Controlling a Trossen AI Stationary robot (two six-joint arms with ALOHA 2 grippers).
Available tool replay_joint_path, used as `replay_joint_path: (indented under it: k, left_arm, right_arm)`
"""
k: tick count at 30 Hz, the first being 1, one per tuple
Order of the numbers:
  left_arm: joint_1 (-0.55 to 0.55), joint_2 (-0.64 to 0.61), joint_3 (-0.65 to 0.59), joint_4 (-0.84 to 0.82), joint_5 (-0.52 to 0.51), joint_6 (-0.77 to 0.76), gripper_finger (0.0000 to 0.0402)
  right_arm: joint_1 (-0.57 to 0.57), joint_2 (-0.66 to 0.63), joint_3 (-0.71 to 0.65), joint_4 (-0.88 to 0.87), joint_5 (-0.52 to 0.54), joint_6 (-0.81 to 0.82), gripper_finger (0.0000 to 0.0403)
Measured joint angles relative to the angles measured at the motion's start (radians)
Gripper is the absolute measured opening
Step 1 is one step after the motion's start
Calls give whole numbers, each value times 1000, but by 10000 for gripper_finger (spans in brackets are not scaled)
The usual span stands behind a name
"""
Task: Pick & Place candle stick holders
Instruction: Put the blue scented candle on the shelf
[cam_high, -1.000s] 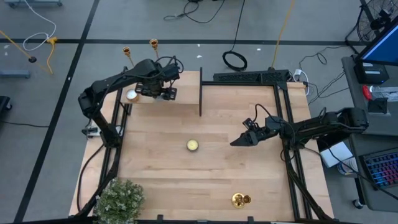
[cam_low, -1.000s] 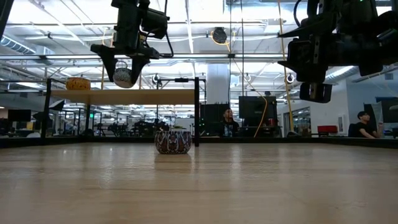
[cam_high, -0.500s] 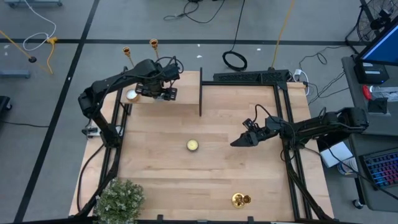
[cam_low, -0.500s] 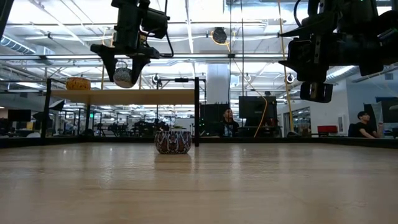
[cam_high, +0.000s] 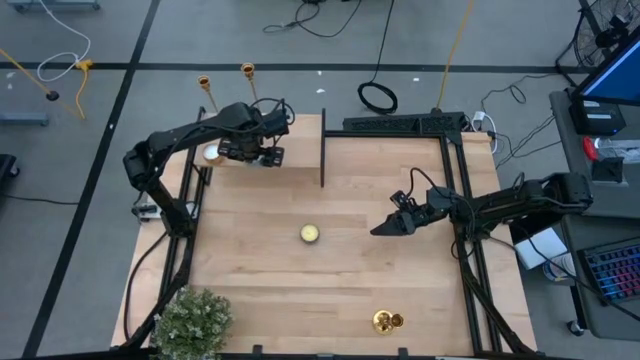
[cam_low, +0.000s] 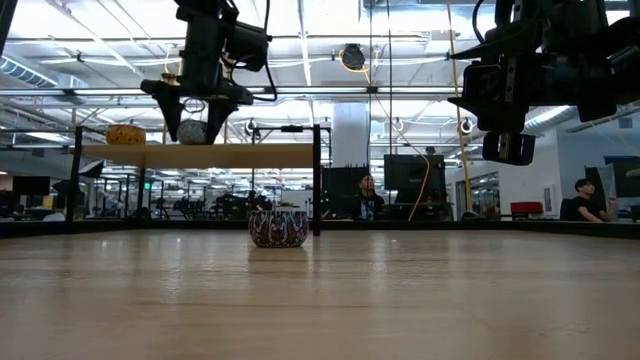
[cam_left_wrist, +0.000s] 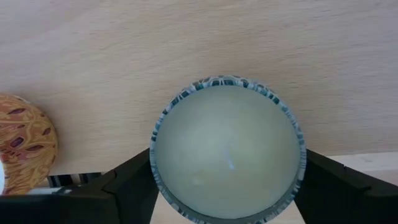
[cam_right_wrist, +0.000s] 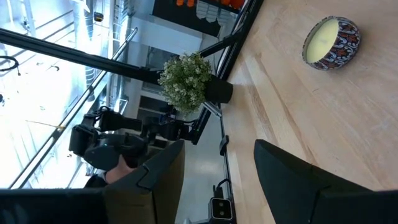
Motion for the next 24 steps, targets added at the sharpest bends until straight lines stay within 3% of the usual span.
replay_joint_path:
  k: [4, 12, 19, 24]
  left_arm:
    - [0, 2, -1, 3, 0, -2, 337]
    - [0, 3, -3, 17, 0, 10, 302]
    - [8, 4, -3, 21, 1, 18, 335]
    - [17, 5, -3, 23, -1, 25, 320]
  right_arm:
    - [0, 0, 0, 0, 0, 0, 192]
    - [0, 0, 0, 0, 0, 0, 192]
    - [0, 0, 0, 0, 2, 0, 192]
    - [0, 0, 0, 0, 4, 0, 192]
